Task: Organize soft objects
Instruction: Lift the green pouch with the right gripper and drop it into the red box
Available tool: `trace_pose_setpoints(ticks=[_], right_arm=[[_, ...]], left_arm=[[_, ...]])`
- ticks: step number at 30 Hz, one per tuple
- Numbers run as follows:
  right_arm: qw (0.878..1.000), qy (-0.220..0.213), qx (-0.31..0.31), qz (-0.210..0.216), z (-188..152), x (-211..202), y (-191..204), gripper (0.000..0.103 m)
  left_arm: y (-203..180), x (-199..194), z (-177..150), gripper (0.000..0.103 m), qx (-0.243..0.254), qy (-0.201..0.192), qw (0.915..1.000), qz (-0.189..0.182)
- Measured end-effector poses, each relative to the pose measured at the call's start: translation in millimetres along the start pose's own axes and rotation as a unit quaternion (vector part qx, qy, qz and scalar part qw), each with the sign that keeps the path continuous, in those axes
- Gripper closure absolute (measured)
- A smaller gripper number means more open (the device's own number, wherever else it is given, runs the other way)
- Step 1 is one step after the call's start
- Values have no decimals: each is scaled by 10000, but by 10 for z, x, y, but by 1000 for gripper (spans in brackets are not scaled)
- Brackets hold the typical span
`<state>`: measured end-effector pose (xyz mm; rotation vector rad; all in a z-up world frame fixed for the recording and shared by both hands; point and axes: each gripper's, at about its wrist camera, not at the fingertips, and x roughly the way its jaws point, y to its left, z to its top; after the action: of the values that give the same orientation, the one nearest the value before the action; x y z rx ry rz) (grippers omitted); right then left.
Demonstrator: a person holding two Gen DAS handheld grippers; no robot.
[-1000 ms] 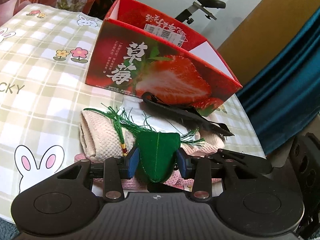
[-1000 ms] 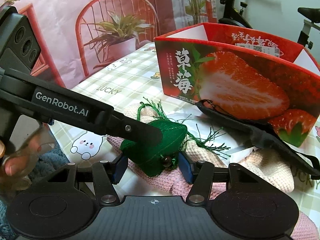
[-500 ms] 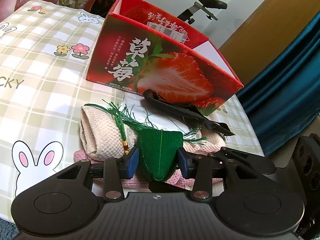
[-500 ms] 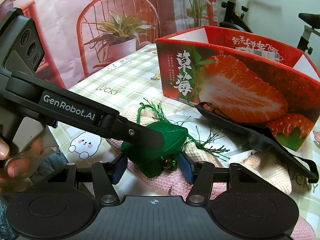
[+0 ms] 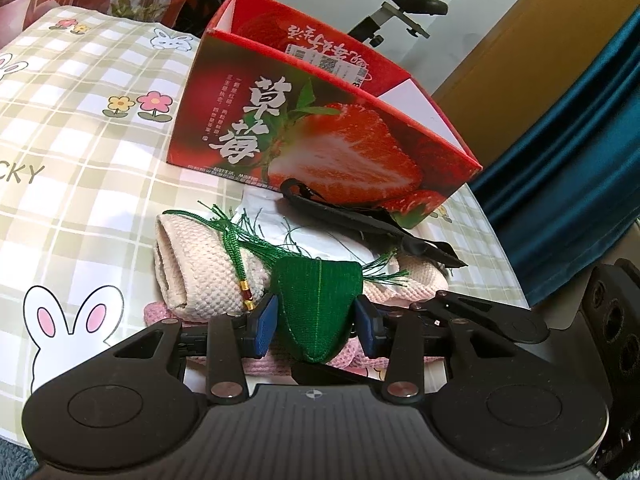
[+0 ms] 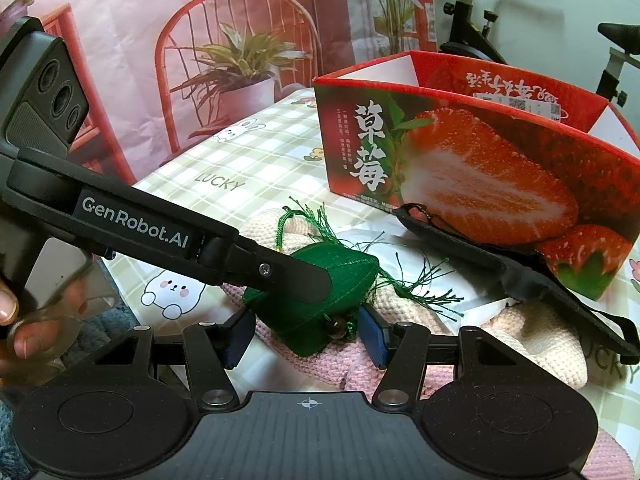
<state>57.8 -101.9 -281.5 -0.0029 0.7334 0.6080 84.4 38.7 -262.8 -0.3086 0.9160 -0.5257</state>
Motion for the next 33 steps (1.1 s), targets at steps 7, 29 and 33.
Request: trace_pose_setpoints(ticks=[7, 29, 33], right_arm=[[9993, -361, -44, -32, 87, -183, -12, 50], [9726, -2179, -655, -472, 1720, -1036, -394, 50], [9704, -2220, -739, -599, 2010, -984, -515, 49]], left_arm=[[-75, -156, 105, 61, 127, -243, 9994, -216], [-961, -849, 1506, 61, 1242, -1852, 9723, -704], [-1024, -748, 1737, 61, 1407, -1925, 9695, -577]])
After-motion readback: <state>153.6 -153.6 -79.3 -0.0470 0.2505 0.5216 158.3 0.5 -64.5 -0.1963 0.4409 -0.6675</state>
